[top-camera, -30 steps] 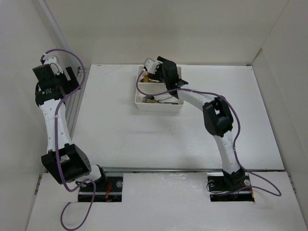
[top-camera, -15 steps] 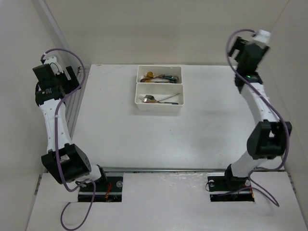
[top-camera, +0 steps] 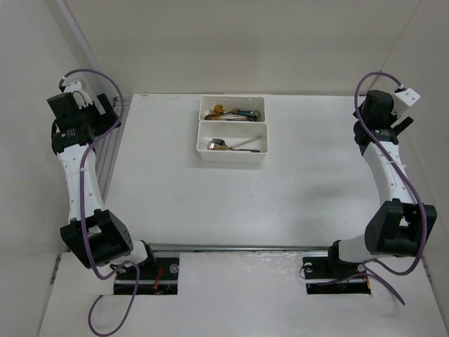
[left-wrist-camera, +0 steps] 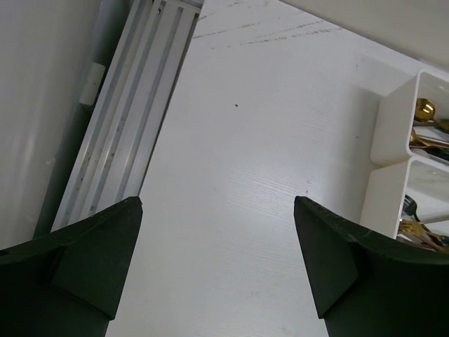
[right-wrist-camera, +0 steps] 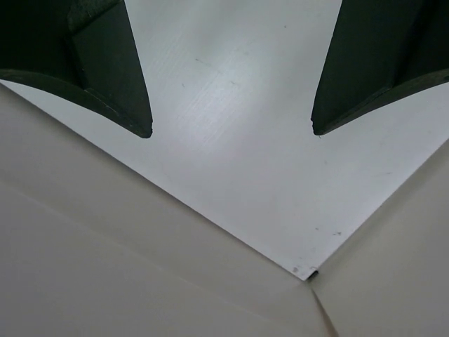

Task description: Sort the eating utensils into containers

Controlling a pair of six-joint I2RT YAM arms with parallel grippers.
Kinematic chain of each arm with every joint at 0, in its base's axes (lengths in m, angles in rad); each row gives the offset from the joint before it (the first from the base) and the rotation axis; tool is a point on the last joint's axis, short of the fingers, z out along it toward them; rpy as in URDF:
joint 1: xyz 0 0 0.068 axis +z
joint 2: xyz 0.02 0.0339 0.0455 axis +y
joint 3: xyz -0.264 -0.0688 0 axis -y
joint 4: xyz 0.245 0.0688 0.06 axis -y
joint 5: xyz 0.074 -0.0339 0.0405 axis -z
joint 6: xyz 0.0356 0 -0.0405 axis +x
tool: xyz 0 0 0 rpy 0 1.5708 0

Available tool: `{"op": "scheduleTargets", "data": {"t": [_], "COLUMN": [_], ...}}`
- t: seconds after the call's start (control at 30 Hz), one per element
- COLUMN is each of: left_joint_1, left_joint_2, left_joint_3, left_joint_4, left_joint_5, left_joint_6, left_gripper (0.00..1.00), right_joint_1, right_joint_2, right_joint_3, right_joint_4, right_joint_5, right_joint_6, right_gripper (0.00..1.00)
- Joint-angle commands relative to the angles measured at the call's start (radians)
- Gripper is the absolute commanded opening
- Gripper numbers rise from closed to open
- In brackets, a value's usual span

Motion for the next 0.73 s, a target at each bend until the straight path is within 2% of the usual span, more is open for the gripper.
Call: {"op": "scheduleTargets", "data": {"t": [0.0, 0.23, 0.7], "left_joint_1": [0.001, 0.001, 0.001], "left_joint_2": [-0.016, -0.076, -0.185], "left_joint_3": [-0.013, -0.06, -0.137], "left_joint_4": [0.046, 0.046, 0.046], "left_joint_5": [0.048, 0.048, 0.03], "left_joint_6": [-0.034, -0.034, -0.007], "left_gripper": [0.88, 0.89, 0.9], "right_joint_1": [-0.004, -0.004, -0.004], "right_joint_2": [-0.026, -0.1, -0.164], "right_joint_3": [0.075, 0.018, -0.052], "right_joint_4": [-0.15, -0.141, -0.07], "right_joint_5": [0.09, 0.041, 0.05], "right_joint_6": [0.08, 0.112, 0.112], "right_gripper": [1.0, 1.0, 1.0]}}
